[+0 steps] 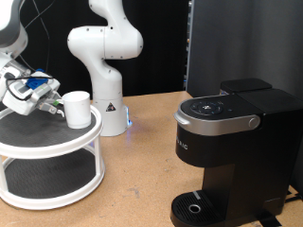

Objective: Make a cup of coffee with the keurig machine

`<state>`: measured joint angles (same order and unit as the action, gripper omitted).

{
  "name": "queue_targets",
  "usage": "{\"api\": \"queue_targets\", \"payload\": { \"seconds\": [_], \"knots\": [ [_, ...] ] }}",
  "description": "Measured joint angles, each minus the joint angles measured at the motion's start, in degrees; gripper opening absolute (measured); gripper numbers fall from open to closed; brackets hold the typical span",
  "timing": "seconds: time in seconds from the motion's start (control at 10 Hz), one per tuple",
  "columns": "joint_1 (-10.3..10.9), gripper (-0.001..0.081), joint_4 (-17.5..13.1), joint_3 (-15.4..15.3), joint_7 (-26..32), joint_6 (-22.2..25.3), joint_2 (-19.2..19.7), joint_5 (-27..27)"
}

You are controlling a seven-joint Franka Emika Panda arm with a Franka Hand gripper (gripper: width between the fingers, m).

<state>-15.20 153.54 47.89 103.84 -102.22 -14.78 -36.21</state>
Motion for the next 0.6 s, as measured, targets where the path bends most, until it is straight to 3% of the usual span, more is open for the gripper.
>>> {"api": "queue_targets", "payload": {
  "seconds": [0.2,0.3,0.4,0.6],
  "knots": [
    [-0.01,0.0243,0.00,0.43,0.63,0.38,0.04,0.00],
    [-0.01,0.0243,0.00,0.67,0.82,0.52,0.05,0.00],
    [-0.02,0.0109,0.00,0.96,0.95,0.71,0.06,0.00],
    [-0.02,0.0075,0.00,1.16,0.98,0.78,0.06,0.00]
  ]
}}
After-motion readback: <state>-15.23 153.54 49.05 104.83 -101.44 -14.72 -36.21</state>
